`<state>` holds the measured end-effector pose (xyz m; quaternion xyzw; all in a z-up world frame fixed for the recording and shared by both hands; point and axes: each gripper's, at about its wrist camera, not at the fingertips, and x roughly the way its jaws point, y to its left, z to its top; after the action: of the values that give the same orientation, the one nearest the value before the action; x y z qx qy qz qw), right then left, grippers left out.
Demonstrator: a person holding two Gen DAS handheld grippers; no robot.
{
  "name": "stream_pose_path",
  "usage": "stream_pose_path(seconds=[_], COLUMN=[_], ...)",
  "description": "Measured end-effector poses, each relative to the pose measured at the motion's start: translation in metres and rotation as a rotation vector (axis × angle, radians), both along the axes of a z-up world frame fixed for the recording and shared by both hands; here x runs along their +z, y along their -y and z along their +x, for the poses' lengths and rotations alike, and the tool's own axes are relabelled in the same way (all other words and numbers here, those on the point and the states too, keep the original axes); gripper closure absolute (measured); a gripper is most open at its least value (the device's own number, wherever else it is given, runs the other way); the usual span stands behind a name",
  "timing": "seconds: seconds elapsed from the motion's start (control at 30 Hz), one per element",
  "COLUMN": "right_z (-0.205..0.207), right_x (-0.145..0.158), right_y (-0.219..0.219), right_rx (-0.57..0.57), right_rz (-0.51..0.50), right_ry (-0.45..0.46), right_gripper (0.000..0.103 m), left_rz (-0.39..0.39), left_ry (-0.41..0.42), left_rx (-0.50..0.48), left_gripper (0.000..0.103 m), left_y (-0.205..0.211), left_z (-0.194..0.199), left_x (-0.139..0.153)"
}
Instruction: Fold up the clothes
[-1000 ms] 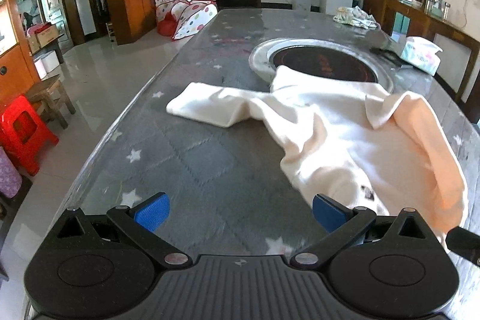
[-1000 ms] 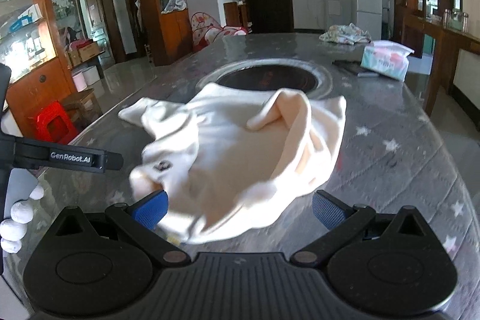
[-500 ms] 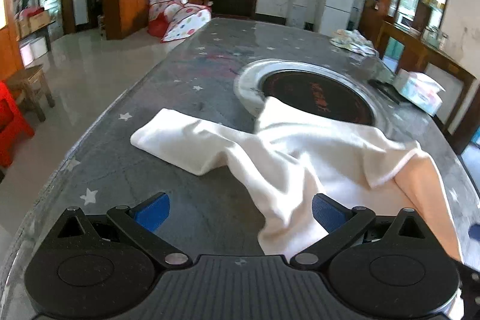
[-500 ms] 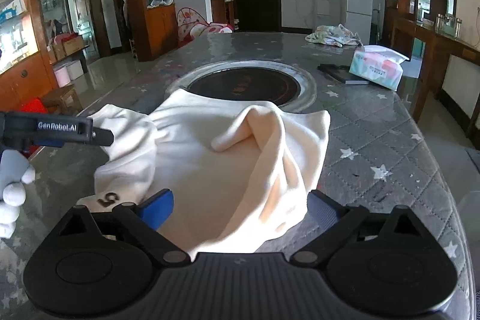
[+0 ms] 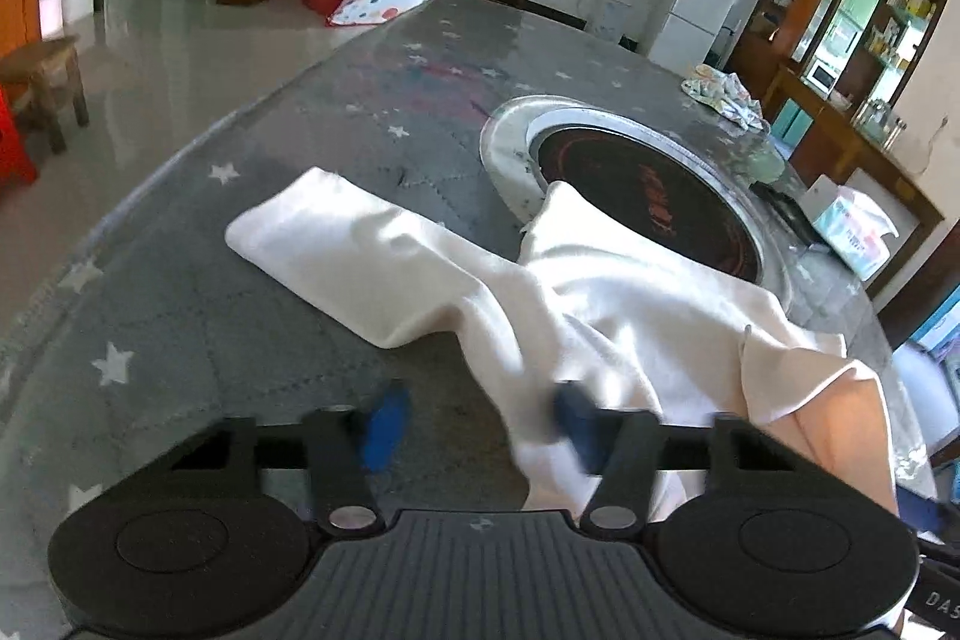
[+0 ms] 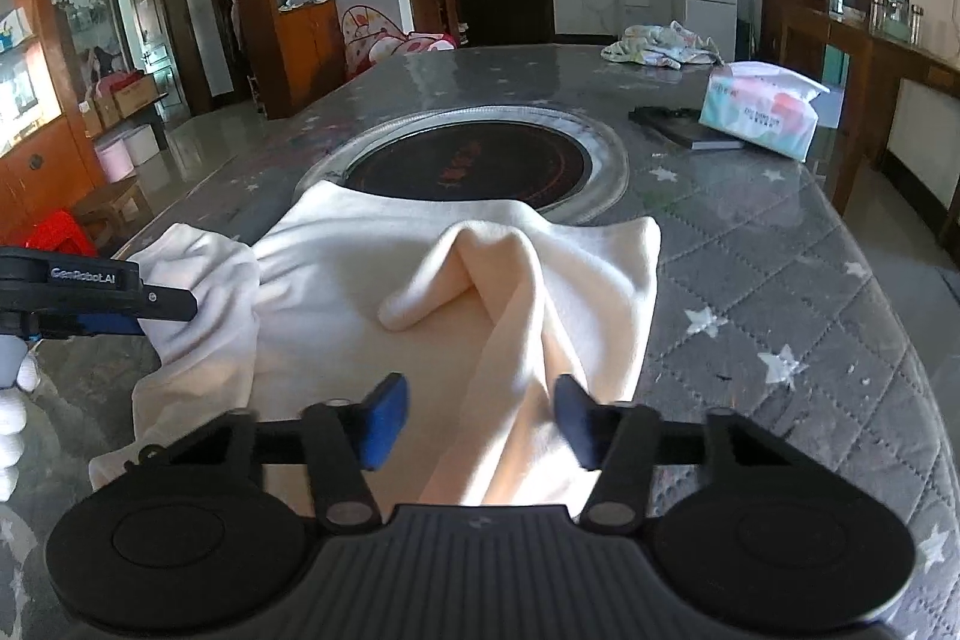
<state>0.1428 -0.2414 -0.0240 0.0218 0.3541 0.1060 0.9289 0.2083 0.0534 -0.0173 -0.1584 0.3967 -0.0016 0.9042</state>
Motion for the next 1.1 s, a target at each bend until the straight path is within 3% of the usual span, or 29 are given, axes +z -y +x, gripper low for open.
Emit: stream_pose_path(seconds=[0.03,0.13,0.27,0.53,0.77,0.87,0.93,1.1], right_z=[-0.001,-0.005,-0.015,-0.044,-0.073,-0.082,-0.086,-0.084], right_x=[0.000,0.000,0.004,0.013,0.012,0.011,0.009,0.003], right_y=[0.002,0.008,0.022,0.039,0.058,0.053,0.047,0.032], right_rx=[-0.002,-0.018,-0.056,-0.089,-0.134,-0.107,-0.088,-0.031], right_rz=[0.003,0.013,0.028,0.004,0.044,0.072,0.094,0.141], right_ry=[0.001,0.006,0.021,0.053,0.019,0.005,0.000,-0.010], right_gripper=[0.065,0.083,0.097,0.101,0.099,0.089,0.060,0.061], left_rz=[-0.012,-0.020,-0.007,-0.001,0.002,0.011,-0.004,-0.024], left_ry=[0.002,0.017,0.061,0.092,0.088,0.075,0.064,0.061], left_rx=[-0.003,-0.009,-0.004,0.034,0.043,0.054,0.065,0.082], left_gripper=[0.079,0.095,0.099,0.100,0.100,0.100,0.100,0.100], left_y=[-0.001,-0.003,-0.011,-0.042,-0.063,-0.067,-0.069,-0.075], left_z=[0.000,-0.003,-0.018,-0.070,-0.128,-0.145,-0.151,-0.167], left_x=[0.000,0.001,0.009,0.018,0.017,0.011,0.008,0.005])
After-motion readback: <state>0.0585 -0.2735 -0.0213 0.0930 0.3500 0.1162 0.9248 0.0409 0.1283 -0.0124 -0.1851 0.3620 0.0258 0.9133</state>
